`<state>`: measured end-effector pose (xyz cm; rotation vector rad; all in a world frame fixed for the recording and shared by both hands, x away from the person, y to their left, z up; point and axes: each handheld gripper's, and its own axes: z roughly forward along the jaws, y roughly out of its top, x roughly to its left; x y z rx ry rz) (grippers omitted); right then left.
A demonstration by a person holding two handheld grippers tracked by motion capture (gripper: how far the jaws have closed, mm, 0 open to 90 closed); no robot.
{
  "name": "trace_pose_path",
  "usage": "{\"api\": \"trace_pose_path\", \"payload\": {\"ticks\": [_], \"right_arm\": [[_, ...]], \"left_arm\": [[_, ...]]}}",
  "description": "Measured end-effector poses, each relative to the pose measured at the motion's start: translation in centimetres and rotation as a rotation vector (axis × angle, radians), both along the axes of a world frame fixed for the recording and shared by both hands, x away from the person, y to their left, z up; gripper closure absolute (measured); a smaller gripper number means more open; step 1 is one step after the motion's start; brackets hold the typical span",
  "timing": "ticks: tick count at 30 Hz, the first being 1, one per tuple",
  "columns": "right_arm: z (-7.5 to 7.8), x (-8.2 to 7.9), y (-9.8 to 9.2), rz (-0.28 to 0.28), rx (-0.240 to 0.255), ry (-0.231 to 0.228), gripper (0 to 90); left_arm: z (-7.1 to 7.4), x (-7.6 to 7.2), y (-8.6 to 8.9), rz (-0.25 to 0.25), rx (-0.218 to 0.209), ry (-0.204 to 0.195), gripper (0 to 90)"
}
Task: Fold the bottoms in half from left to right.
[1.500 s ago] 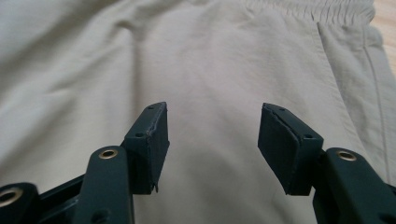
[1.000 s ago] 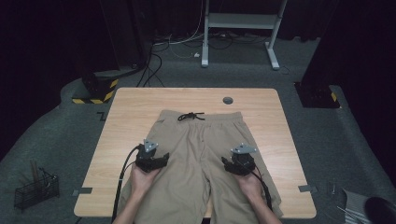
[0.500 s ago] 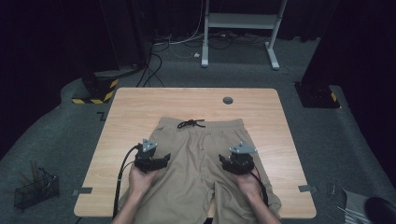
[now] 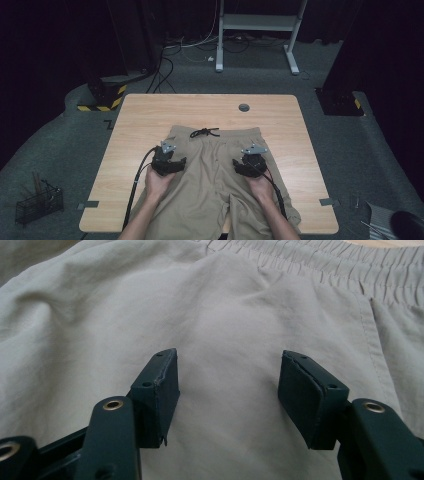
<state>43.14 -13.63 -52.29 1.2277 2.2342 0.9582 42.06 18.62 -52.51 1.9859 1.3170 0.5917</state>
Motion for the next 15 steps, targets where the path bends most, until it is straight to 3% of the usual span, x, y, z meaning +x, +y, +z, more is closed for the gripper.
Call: {"api": "trace_pose_path", "payload": {"ticks": [15], "right_arm": [[0.0,-1.0,-0.4,0.005,0.013,0.007,41.4]], "left_arm": [[-0.2,-1.5,-0.2,-0.001,0.012,-0.016,28.6]]}}
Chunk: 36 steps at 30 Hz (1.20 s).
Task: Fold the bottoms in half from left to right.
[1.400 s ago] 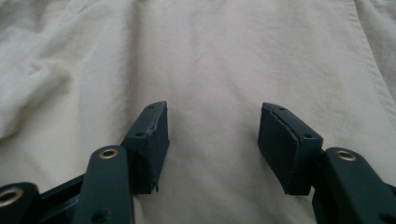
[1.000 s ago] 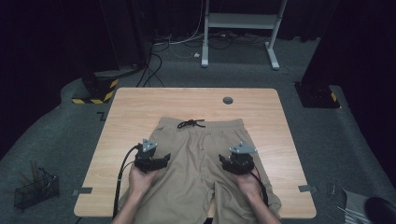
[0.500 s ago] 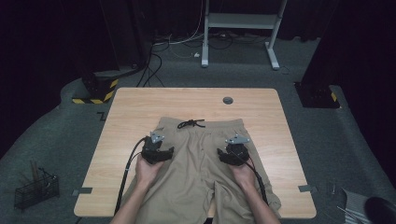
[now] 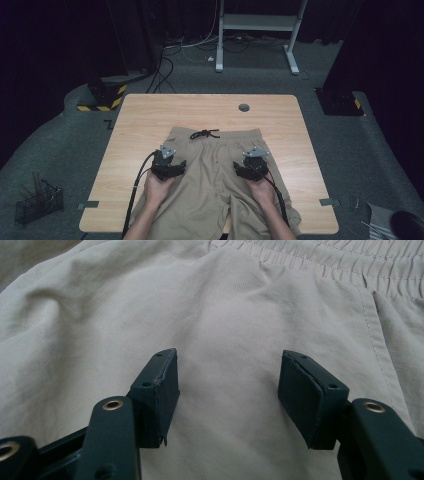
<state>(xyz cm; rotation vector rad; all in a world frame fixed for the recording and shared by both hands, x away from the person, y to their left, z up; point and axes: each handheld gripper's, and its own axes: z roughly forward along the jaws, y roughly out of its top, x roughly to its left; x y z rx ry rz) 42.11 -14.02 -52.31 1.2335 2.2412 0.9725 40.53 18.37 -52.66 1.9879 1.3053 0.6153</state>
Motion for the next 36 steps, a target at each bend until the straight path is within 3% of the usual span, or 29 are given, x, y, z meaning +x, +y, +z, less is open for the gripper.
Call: {"api": "trace_pose_path", "payload": {"ticks": [12,24,28,32,36], "right_arm": [[0.0,-1.8,-0.1,-0.016,-0.002,-0.002,41.4],[0.0,-4.8,-0.4,0.004,0.0,0.002,41.4],[0.4,-4.4,-0.7,0.01,-0.007,0.012,41.6],[1.1,-3.1,-1.2,-0.012,0.0,-0.004,40.9],[0.6,-1.7,-1.0,-0.02,-0.018,0.02,40.5]], "left_arm": [[0.0,-1.4,-0.2,-0.009,-0.003,-0.003,28.6],[0.0,-4.2,-0.5,-0.029,-0.01,0.003,26.3],[0.3,-3.7,-0.1,-0.032,-0.035,0.026,28.0],[1.3,-2.1,0.0,-0.024,-0.04,0.021,28.4],[1.3,-0.8,-0.3,-0.029,-0.035,0.015,28.8]]}}
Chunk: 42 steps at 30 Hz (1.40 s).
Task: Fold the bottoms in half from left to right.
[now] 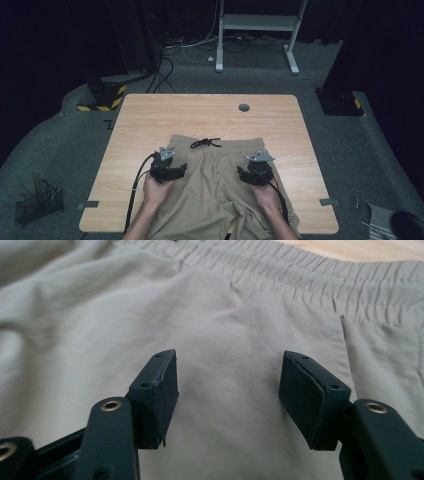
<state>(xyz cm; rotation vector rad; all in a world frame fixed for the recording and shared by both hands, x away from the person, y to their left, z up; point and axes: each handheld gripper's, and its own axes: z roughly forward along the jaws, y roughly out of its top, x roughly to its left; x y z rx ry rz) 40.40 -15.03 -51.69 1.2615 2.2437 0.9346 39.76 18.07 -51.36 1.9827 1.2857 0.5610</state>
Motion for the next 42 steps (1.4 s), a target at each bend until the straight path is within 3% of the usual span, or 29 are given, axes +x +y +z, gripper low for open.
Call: {"api": "trace_pose_path", "payload": {"ticks": [2,4,9,13,15,18,21,23,24,29,35,42], "right_arm": [[-0.2,0.1,0.0,0.0,0.0,0.003,40.5],[-0.5,0.1,0.1,0.003,0.0,-0.01,40.2],[-0.6,-0.5,-0.1,-0.001,0.004,-0.025,40.2],[-0.6,-1.3,-0.1,-0.001,0.008,-0.026,40.2],[-0.6,-2.5,-0.1,0.005,0.008,-0.023,40.2],[-0.6,-3.4,-0.1,0.029,0.009,-0.023,40.2],[-0.5,-3.2,-0.2,0.041,0.003,-0.014,40.8],[-0.4,-3.0,-0.1,0.042,-0.001,-0.018,41.5],[-0.1,-2.8,0.1,0.056,0.017,-0.036,43.2],[0.3,-2.2,1.0,0.086,0.022,-0.063,45.1],[0.4,-2.1,1.6,0.119,0.049,-0.056,45.2],[1.1,-1.9,2.9,0.163,0.068,-0.051,43.6]], "left_arm": [[-0.2,0.2,-0.1,-0.002,0.001,0.0,30.3],[-1.1,0.3,-0.2,-0.004,0.03,0.005,29.1],[-1.2,-0.3,-0.2,0.004,0.024,-0.011,29.2],[-1.3,-1.7,-0.3,0.009,0.022,-0.011,28.4],[-1.3,-2.9,-0.3,0.0,0.018,-0.01,27.7],[-1.2,-3.4,0.0,-0.021,0.017,-0.005,26.9],[-0.6,-2.9,0.6,-0.014,-0.007,0.019,30.1],[-0.2,-2.7,0.7,-0.008,-0.009,0.006,30.1],[0.6,-2.3,1.0,-0.001,-0.013,-0.008,30.8],[1.5,-0.7,2.0,0.04,-0.021,-0.002,29.7],[0.7,1.7,3.9,0.098,-0.019,0.062,29.7],[-0.4,2.3,3.9,0.086,0.002,0.093,30.6]]}}
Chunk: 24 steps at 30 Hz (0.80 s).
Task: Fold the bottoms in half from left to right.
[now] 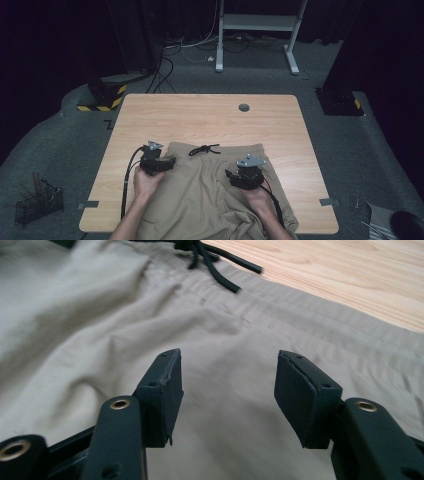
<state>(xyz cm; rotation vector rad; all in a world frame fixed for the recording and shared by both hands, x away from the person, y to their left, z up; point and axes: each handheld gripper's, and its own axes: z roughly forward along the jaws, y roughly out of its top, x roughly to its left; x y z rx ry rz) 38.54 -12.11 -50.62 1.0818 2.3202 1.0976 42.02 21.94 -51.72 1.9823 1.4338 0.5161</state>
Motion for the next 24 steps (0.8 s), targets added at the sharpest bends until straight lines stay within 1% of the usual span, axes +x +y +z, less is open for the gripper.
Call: {"api": "trace_pose_path", "payload": {"ticks": [1,2,3,4,7,8,9,11,12,13,14,15,16,17,18,19,20,22,24], "right_arm": [[-0.1,0.2,0.3,0.008,-0.001,0.0,42.3],[-0.4,0.5,0.8,0.013,-0.009,0.003,39.2],[-0.6,0.7,1.0,0.017,-0.007,0.006,37.5],[-0.7,0.8,1.1,0.022,0.0,0.011,36.3],[-0.8,1.0,1.2,0.024,0.005,0.013,34.7],[-0.9,1.0,1.2,0.021,0.006,0.015,34.1],[-1.0,1.0,1.3,0.019,-0.009,0.019,32.5],[-1.3,1.1,1.3,0.02,-0.028,0.028,31.1],[-1.3,1.1,1.3,0.02,-0.028,0.028,31.1],[-1.6,1.2,1.5,0.028,-0.051,0.037,29.8],[-1.6,1.2,1.5,0.028,-0.051,0.037,29.8],[-1.8,1.2,1.7,0.032,-0.071,0.034,29.0],[-1.8,1.2,1.7,0.032,-0.071,0.034,29.0],[-1.8,1.1,1.7,0.036,-0.075,0.031,28.8],[-1.8,1.1,1.8,0.04,-0.075,0.032,28.6],[-1.8,1.1,1.8,0.04,-0.075,0.032,28.6],[-1.8,1.2,1.7,0.04,-0.071,0.038,28.4],[-1.8,1.2,1.8,0.041,-0.072,0.038,28.3],[-1.8,1.2,1.9,0.044,-0.073,0.036,28.3]], "left_arm": [[-0.1,0.0,-0.1,-0.001,0.009,-0.005,31.4],[-0.1,0.0,-0.2,-0.005,0.018,-0.007,32.0],[-0.1,0.0,-0.2,-0.005,0.024,-0.012,32.5],[-0.2,-0.1,-0.3,-0.018,0.029,-0.026,33.2],[-0.2,-0.1,-0.2,-0.033,0.026,-0.03,38.3],[-0.2,-0.2,-0.2,-0.048,0.027,-0.034,38.3],[-0.1,-0.3,-0.3,-0.071,0.023,-0.035,46.3],[-0.1,-0.4,-0.4,-0.085,0.019,-0.036,52.5],[-0.1,-0.4,-0.4,-0.085,0.019,-0.036,54.9],[-0.1,-0.4,-0.3,-0.09,0.019,-0.035,57.9],[0.0,-0.4,-0.3,-0.092,0.017,-0.034,57.9],[0.0,-0.4,-0.1,-0.089,0.013,-0.033,63.3],[0.0,-0.4,-0.1,-0.089,0.013,-0.033,65.6],[0.0,-0.4,-0.1,-0.088,0.008,-0.03,65.6],[0.0,-0.4,0.0,-0.089,0.005,-0.027,73.2],[0.1,-0.4,0.0,-0.092,0.0,-0.023,73.2],[0.1,-0.4,0.0,-0.094,-0.008,-0.018,78.9],[0.2,-0.4,0.0,-0.095,-0.016,-0.017,83.6],[0.3,-0.5,0.0,-0.094,-0.023,-0.017,86.2]]}}
